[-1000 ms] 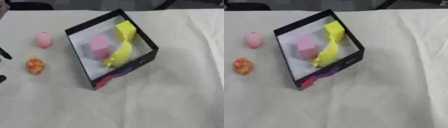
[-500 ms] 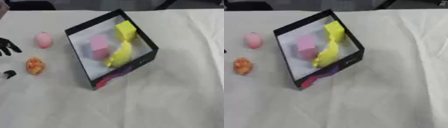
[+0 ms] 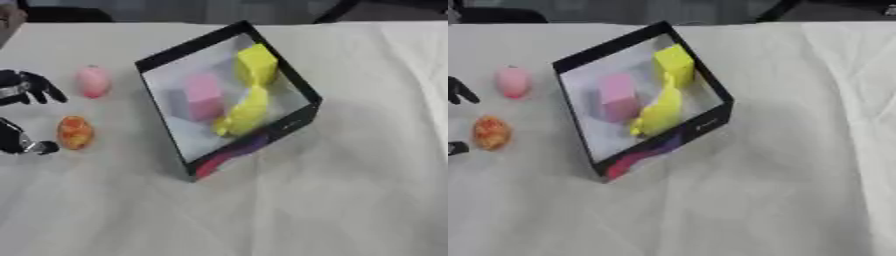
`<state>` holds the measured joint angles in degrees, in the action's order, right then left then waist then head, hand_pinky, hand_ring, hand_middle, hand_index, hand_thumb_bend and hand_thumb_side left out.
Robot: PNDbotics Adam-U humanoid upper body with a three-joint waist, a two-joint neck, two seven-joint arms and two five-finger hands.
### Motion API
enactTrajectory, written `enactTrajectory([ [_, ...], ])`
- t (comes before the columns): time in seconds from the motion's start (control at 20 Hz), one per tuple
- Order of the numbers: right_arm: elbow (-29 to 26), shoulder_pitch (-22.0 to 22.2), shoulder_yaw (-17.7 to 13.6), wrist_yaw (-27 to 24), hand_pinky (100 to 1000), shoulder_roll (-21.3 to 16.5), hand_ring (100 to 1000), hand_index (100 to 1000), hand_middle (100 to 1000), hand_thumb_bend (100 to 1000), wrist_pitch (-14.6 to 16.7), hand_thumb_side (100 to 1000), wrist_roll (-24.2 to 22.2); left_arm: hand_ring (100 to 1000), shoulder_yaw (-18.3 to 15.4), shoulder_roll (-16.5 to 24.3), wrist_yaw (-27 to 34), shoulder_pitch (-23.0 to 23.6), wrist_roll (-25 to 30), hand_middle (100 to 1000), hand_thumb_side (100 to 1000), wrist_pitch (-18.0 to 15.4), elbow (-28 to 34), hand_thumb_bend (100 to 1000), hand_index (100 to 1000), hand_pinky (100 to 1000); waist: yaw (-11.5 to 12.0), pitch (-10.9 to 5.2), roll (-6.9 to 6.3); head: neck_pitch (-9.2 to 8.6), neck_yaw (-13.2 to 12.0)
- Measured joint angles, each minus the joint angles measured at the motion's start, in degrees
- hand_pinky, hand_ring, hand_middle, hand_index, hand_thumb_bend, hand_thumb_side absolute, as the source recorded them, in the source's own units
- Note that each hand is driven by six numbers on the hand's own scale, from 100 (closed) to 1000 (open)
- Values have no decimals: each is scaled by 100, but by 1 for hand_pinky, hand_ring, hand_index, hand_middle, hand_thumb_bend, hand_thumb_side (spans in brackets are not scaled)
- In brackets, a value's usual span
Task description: Pick up objects on the table and place them in the box.
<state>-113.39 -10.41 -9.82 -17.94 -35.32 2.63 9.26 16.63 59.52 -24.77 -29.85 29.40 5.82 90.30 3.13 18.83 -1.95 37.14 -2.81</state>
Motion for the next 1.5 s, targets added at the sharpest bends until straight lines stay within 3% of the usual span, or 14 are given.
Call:
enactTrajectory([
  [0.25,0,-18,0,0,898,16,694,835,672,100,-41,601,0,771,107,-227,-389,-74,-29,771,188,-102,-380,486,807,752,-27,0,0,-2,-11],
  [0.45,0,-22,0,0,901,50,696,835,674,100,-61,594,-12,764,174,-345,-614,-145,-19,764,112,-180,-563,457,790,743,-34,0,0,-3,-32],
  [0.55,0,-22,0,-2,902,54,696,835,674,100,-69,593,-24,760,192,-403,-705,-187,-47,761,130,-207,-628,406,785,740,-44,0,0,-3,-45],
  [0.85,0,-22,1,-10,904,101,697,836,675,100,-112,593,-72,758,235,-587,-766,-288,-157,759,219,-199,-840,387,807,740,-79,0,0,-43,-62],
  [1.05,0,-23,1,-29,905,107,697,837,675,100,-131,594,-106,743,264,-697,-769,-376,-195,737,170,-165,-963,273,735,726,-102,0,0,-49,-81],
  [1.2,0,-23,0,-43,906,124,696,837,675,100,-138,596,-117,710,272,-766,-771,-401,-262,700,122,-146,-1010,108,638,703,-112,0,0,-49,-86],
  [1.5,0,-21,0,-49,908,147,697,838,676,100,-138,591,-144,692,296,-747,-733,-390,-483,674,100,-201,-750,100,580,695,-116,0,0,-49,-99],
])
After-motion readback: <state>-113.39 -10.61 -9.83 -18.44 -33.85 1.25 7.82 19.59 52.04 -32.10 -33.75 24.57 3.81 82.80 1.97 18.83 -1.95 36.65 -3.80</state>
